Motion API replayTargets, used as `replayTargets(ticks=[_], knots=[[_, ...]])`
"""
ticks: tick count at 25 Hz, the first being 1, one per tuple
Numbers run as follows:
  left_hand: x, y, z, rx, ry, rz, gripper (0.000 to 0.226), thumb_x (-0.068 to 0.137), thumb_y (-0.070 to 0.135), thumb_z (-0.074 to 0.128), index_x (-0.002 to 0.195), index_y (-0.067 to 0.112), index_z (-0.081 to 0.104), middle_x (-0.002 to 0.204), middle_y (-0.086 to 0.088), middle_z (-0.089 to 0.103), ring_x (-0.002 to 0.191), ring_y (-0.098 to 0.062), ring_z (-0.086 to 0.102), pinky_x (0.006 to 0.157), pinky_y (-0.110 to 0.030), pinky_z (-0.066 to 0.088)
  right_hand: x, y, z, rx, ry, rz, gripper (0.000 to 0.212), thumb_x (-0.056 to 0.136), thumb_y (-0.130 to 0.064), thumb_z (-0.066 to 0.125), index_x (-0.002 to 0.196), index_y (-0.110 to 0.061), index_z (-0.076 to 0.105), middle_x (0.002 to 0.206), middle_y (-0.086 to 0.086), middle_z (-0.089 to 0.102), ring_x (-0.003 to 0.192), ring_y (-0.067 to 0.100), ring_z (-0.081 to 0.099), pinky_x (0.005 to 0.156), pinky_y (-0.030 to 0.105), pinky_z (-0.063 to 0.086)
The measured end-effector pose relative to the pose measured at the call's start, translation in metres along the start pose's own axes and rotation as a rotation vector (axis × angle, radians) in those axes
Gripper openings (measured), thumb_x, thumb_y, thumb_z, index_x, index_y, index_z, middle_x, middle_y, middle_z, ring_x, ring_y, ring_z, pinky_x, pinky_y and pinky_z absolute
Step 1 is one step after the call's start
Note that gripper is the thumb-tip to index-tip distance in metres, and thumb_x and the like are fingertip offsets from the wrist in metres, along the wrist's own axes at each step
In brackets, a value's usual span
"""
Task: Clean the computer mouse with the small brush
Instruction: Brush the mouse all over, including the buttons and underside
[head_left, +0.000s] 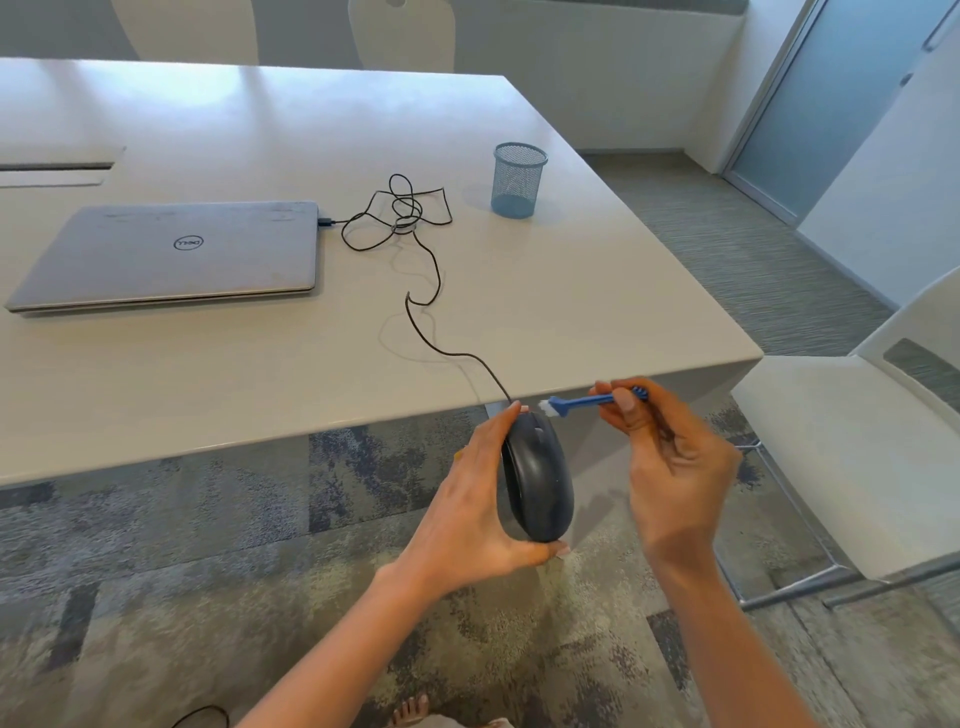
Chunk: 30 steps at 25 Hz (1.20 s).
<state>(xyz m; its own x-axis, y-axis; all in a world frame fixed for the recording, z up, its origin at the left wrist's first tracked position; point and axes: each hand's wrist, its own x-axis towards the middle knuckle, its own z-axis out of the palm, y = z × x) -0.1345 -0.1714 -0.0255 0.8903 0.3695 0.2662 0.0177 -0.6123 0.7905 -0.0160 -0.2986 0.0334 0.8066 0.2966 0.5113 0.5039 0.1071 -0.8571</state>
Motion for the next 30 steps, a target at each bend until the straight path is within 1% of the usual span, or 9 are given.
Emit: replayTargets(ticks=[4,6,8,10,12,16,21,27,30], knots=[[0.006,-0.003,-0.003,-0.019,0.011,-0.031,0.128,0.059,0.053,0.091,0.156,0.029,0.011,0.157,0.017,0.026,0.144,-0.006,0.031,0.112,-0.047,0.038,-0.022,-0.007,0.001,-0.141,-0.165,-0.203,0.018,0.095,-0.018,0.064,0.109,-0.016,0.075,0.092,-0.008,0.078,0.063,0.006,0.067,0.056,0.022,0.053],[0.008,-0.006,-0.005,-0.039,0.020,-0.050,0.128,0.060,0.056,0.090,0.156,0.031,0.010,0.157,0.018,0.025,0.144,-0.005,0.030,0.114,-0.038,0.037,-0.034,-0.009,-0.003,-0.205,-0.197,-0.221,0.018,0.094,-0.018,0.064,0.107,-0.014,0.076,0.089,-0.010,0.077,0.057,-0.006,0.060,0.054,0.007,0.042],[0.011,-0.008,-0.006,-0.057,0.046,-0.052,0.128,0.059,0.057,0.090,0.156,0.028,0.012,0.157,0.019,0.025,0.143,-0.001,0.029,0.112,-0.022,0.033,-0.042,-0.009,-0.013,-0.171,-0.213,-0.188,0.018,0.094,-0.022,0.065,0.108,-0.024,0.076,0.090,-0.016,0.077,0.056,-0.002,0.062,0.051,0.015,0.048],[0.015,-0.010,-0.007,-0.070,0.068,-0.050,0.128,0.058,0.054,0.091,0.156,0.025,0.015,0.155,0.017,0.028,0.143,-0.001,0.030,0.109,-0.011,0.029,-0.042,-0.010,-0.023,-0.108,-0.185,-0.115,0.019,0.094,-0.029,0.065,0.109,-0.037,0.074,0.092,-0.015,0.078,0.055,0.025,0.068,0.051,0.039,0.057],[0.017,-0.009,-0.006,-0.078,0.067,-0.036,0.128,0.058,0.054,0.092,0.156,0.024,0.015,0.155,0.018,0.028,0.143,-0.001,0.030,0.108,-0.008,0.026,-0.034,-0.005,-0.032,-0.043,-0.083,-0.034,0.017,0.094,-0.033,0.065,0.106,-0.038,0.075,0.094,-0.011,0.079,0.066,0.036,0.072,0.063,0.049,0.062],[0.016,-0.005,-0.001,-0.084,0.050,-0.011,0.130,0.057,0.057,0.091,0.156,0.028,0.012,0.156,0.023,0.023,0.145,0.000,0.026,0.110,-0.007,0.023,-0.020,0.001,-0.041,0.045,0.110,0.047,0.016,0.094,-0.033,0.066,0.106,-0.031,0.076,0.102,-0.004,0.079,0.092,0.021,0.076,0.087,0.043,0.060],[0.018,-0.007,0.000,-0.064,0.056,-0.021,0.129,0.059,0.052,0.092,0.157,0.027,0.012,0.158,0.020,0.022,0.145,-0.001,0.025,0.110,-0.008,0.024,-0.052,-0.002,-0.027,-0.066,-0.056,-0.064,0.017,0.096,-0.035,0.065,0.110,-0.038,0.074,0.097,-0.012,0.078,0.066,0.026,0.073,0.063,0.042,0.061],[0.022,-0.006,0.000,-0.058,0.094,-0.017,0.123,0.059,0.052,0.091,0.154,0.029,0.016,0.153,0.020,0.029,0.142,-0.004,0.032,0.110,-0.010,0.028,-0.052,0.006,-0.034,0.032,0.032,0.027,0.017,0.093,-0.039,0.067,0.107,-0.035,0.075,0.099,-0.008,0.079,0.084,0.019,0.078,0.078,0.033,0.062],[0.024,-0.004,0.001,-0.070,0.099,-0.025,0.127,0.056,0.057,0.091,0.154,0.033,0.014,0.153,0.025,0.026,0.143,0.000,0.029,0.108,-0.006,0.024,-0.039,0.011,-0.045,-0.025,0.123,0.055,0.021,0.092,-0.043,0.067,0.111,-0.037,0.074,0.101,-0.010,0.079,0.078,0.015,0.075,0.073,0.026,0.060]])
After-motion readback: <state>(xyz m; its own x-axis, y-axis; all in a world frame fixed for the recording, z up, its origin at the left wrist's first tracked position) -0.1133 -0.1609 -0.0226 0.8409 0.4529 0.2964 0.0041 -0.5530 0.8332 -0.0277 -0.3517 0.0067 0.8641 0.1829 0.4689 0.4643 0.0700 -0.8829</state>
